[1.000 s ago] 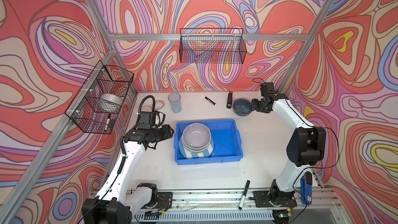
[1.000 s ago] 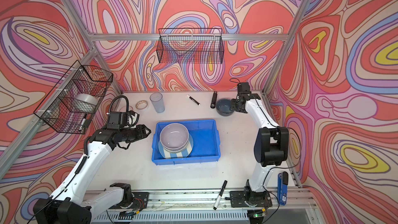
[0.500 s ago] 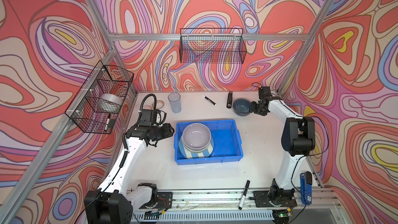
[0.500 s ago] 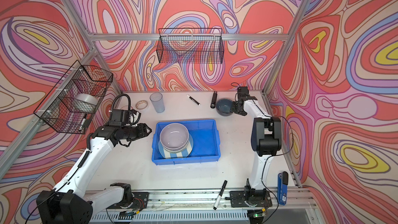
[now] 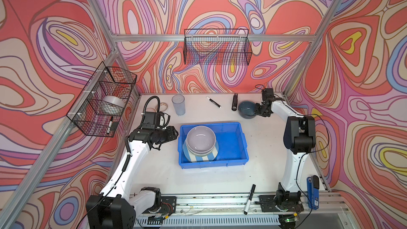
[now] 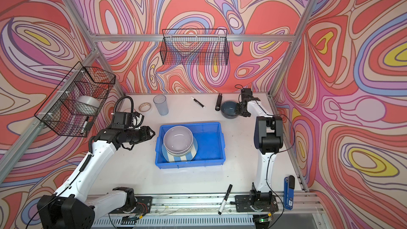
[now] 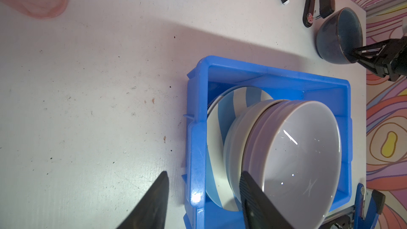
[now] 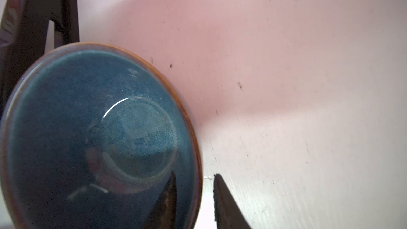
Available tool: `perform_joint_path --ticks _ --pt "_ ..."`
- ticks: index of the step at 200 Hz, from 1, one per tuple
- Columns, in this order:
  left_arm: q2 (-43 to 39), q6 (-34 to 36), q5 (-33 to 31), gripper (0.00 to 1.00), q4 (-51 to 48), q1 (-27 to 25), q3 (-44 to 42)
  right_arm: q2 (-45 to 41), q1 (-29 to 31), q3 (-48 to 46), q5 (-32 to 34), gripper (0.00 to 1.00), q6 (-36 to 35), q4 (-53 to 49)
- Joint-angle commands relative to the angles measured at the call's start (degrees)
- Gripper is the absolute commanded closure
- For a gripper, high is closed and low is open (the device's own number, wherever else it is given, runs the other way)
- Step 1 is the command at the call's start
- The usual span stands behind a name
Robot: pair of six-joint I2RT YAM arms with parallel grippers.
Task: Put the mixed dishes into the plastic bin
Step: 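Pinch the dark teal bowl's rim with the right gripper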
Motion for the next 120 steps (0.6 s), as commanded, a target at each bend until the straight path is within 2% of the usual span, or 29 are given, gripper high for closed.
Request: perform_joint_path --ticks 1,73,88,120 --pt "-1.16 1.19 -0.57 0.45 -0.25 0.45 0.86 2.64 -0.43 3.12 -0.26 0.73 -0.73 -2.37" --pt "-1.89 1.22 -1.24 0.45 -0.69 0.44 0.66 5.28 -0.66 5.14 -1.51 0.89 -0.73 -3.55" --pt "-2.06 1.32 -1.42 0.45 -0.69 0.44 0.62 4.67 -0.65 4.84 -1.99 0.95 -0.74 -3.59" --pt "-2.10 1.39 -1.33 0.45 -0.69 0.44 0.66 1.56 -0.70 3.26 -1.18 0.99 -0.85 -3.48"
